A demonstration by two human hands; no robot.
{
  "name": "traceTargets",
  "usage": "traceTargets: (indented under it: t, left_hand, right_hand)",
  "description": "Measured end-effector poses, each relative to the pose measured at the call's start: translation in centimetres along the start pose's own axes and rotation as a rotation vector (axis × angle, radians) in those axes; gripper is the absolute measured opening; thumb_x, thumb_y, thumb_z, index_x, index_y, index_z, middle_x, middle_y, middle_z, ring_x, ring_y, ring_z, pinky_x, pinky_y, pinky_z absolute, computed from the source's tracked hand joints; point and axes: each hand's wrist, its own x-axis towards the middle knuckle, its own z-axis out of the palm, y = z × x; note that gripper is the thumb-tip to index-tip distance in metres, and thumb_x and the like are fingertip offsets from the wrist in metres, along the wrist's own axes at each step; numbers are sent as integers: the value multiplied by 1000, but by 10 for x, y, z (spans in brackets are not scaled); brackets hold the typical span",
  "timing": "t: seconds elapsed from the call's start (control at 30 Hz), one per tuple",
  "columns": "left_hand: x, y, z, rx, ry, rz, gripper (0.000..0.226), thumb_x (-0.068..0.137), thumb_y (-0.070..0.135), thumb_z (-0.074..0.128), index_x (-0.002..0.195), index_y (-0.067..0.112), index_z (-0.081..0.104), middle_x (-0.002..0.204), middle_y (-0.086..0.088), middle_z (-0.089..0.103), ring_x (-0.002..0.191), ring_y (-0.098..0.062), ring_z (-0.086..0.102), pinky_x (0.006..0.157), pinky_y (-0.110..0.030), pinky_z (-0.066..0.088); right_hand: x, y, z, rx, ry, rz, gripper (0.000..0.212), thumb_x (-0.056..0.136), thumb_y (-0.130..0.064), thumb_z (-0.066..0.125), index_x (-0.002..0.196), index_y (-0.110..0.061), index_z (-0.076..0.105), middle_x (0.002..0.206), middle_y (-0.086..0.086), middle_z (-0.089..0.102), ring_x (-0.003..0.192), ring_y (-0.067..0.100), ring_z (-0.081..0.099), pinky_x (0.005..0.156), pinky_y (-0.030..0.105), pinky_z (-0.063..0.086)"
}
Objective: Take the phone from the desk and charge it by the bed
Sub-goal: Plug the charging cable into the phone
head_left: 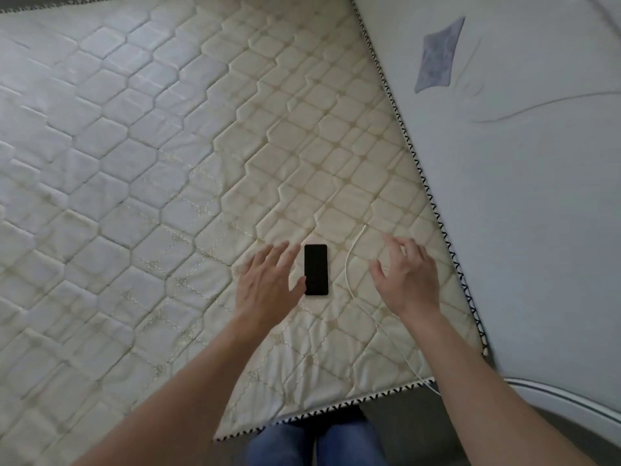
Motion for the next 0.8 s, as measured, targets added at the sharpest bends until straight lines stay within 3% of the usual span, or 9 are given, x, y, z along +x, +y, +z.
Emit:
traceTargets:
  t: [0.27,0.5,0.63,0.8]
  left_hand:
    - [72,-8,120,23,-163,109,59,93,51,48,148,32,37,156,4,39,143,-20,33,115,-38,29]
    - [117,-43,240,97,-260,227,64,94,52,45,153,34,26,163,1,23,149,-23,23,118,-41,27]
    - [124,-64,277,117,-258,238,70,94,57,44,155,38,15,166,1,2,152,-21,8,120,-38,20]
    - [127,-78,305,145,-243,328,78,89,66,45,154,41,11,165,-2,-4,152,-22,3,121,-43,22]
  right_hand:
    - [53,42,115,27,-79,32,59,81,-44,41,129,-14,58,118,10,64,104,31,61,85,43,52]
    - [109,90,231,-6,-64,15,41,85,-33,57,119,-11,61,109,13,66,96,36,61,81,42,50]
    - [141,102,273,13,-18,78,35,91,-31,50,116,-9,61,109,15,66,99,38,60,81,42,49]
    - [174,105,309,92,54,253,34,94,-38,48,101,-9,63,103,16,67,100,38,61,74,39,47]
